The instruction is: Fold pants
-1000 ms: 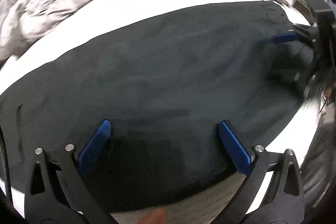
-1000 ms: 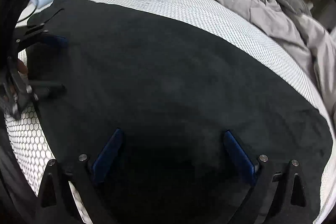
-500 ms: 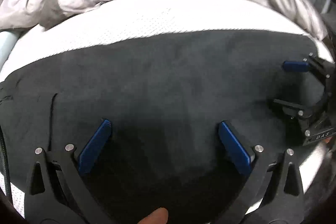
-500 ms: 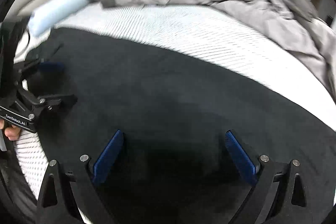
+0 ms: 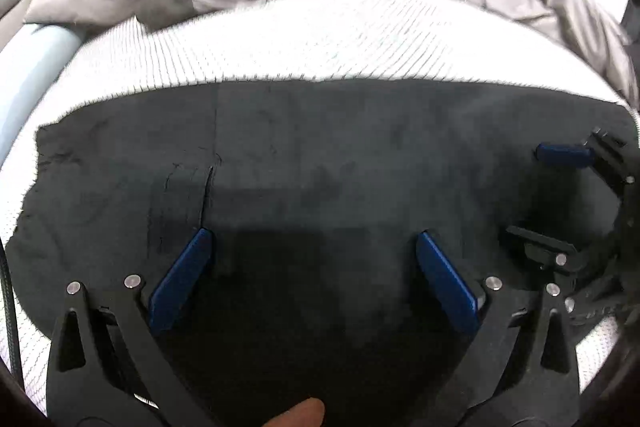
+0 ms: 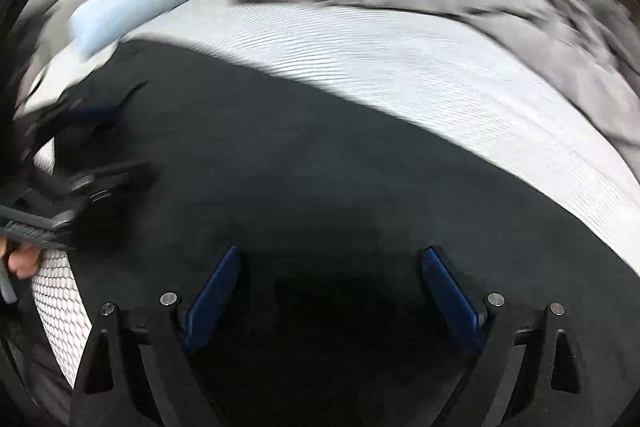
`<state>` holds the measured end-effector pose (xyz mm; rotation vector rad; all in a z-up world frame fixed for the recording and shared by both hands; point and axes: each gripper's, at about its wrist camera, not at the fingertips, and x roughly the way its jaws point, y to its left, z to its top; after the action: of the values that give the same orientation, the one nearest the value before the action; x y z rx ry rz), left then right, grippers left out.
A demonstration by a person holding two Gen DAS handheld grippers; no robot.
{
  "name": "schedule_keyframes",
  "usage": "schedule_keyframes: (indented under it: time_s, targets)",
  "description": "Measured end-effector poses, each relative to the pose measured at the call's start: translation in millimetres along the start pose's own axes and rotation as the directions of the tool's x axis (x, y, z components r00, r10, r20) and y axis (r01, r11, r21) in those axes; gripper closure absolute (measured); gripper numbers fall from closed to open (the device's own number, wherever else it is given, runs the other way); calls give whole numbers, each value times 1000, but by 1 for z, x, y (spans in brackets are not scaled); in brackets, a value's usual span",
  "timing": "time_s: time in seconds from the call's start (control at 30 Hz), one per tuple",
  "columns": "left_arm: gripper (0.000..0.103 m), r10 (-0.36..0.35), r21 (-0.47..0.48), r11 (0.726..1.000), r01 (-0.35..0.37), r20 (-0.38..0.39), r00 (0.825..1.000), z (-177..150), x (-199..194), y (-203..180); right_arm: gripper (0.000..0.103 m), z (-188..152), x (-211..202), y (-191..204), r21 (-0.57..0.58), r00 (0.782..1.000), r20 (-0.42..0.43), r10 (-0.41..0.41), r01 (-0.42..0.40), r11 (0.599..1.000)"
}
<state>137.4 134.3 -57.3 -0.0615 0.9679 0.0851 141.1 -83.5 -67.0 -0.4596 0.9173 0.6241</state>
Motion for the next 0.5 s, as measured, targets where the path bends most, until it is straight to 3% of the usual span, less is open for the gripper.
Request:
schedule_keyframes:
  time_s: [0.1,0.17,0.3,0.4,0.5]
  targets:
    - [1,-17,23,1000,17,17,1000,-2,0,8,9,8,13,-20,-1,1000,-6,-19,19,1000]
    - [1,-31,42,999,30,24,999,-6,-3,12,8,4,10,-41,41,992,-15,-123,123,992]
    - [1,-48,54,997,46,37,998,-12,-16,13,7,-25,-8,-100,187,955,-51,-292,297,937]
    - [1,-50,50,998,46,81,995,-9,-33,15,7,-35,-21,-117,214,942,-46,-332,334,918]
    - [1,-14,25,1000,12,101,995,-1,-37,28,7,-37,-28,-105,183,954,-16,-299,296,937]
